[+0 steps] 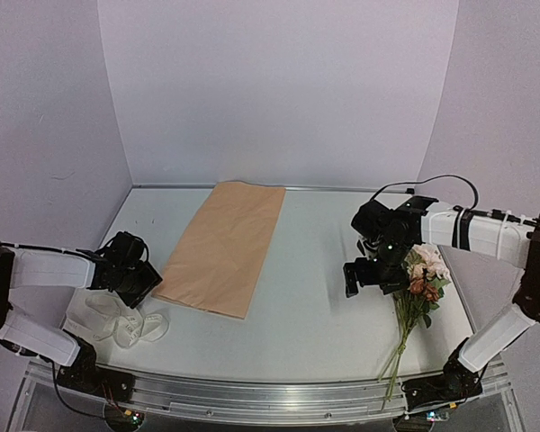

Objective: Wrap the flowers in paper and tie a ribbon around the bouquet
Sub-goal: Move the folded wrapping paper to the center of the board, then pick up the folded wrapping paper from the center of the board.

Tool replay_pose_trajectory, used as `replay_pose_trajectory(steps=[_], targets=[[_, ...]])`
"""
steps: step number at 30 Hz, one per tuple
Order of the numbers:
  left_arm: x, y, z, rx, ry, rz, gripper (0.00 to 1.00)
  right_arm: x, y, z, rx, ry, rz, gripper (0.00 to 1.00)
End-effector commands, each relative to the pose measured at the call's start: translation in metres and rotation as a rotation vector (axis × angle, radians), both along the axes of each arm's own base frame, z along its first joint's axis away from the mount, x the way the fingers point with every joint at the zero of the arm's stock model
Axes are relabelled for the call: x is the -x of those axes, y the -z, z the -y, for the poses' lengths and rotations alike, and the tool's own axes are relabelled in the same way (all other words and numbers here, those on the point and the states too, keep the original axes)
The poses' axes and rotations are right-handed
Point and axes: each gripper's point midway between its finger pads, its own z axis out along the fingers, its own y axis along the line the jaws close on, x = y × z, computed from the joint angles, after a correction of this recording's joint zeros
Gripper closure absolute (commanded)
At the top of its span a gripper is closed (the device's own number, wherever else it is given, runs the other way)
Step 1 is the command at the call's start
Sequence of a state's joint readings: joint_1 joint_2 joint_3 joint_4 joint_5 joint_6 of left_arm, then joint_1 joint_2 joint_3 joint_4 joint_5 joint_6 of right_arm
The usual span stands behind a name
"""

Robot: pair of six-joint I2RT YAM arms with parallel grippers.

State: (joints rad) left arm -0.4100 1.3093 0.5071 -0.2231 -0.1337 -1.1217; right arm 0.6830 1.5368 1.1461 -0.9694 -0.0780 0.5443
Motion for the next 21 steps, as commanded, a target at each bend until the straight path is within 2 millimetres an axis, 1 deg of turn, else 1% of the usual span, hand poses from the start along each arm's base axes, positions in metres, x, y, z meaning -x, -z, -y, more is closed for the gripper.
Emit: replay_pose_trajectory(steps=[1, 4, 7, 10, 11, 13, 16, 19, 21], targets=[[-0.016, -0.005, 0.012, 0.084, 0.029, 0.102, 0.34, -0.004, 0.0, -0.002, -0.009, 0.015, 0.005, 0.02], [-0.02, -0.005, 0.013, 0.113, 0.028, 0.135, 0.39, -0.005, 0.0, -0.003, -0.012, 0.017, 0.005, 0.02], [-0.023, -0.004, 0.012, 0.121, 0.023, 0.145, 0.49, -0.004, 0.001, -0.002, -0.01, 0.02, 0.003, 0.02], [-0.025, -0.005, 0.012, 0.123, 0.028, 0.149, 0.65, -0.003, 0.002, -0.002, -0.008, 0.023, 0.0, 0.02], [-0.025, -0.006, 0.013, 0.121, 0.032, 0.151, 0.73, -0.003, 0.002, -0.001, -0.007, 0.024, 0.0, 0.02], [-0.028, -0.012, 0.012, 0.105, 0.045, 0.161, 0.85, -0.003, 0.002, -0.001, -0.005, 0.027, 0.003, 0.02], [-0.038, -0.032, 0.013, 0.054, 0.092, 0.203, 0.99, -0.004, 0.002, 0.0, -0.004, 0.031, 0.004, 0.02], [-0.051, -0.066, 0.018, 0.003, 0.189, 0.296, 1.0, -0.005, 0.002, -0.002, -0.007, 0.034, 0.003, 0.02], [-0.061, -0.102, 0.031, -0.018, 0.308, 0.412, 1.0, -0.006, 0.001, -0.004, -0.013, 0.038, 0.0, 0.02]])
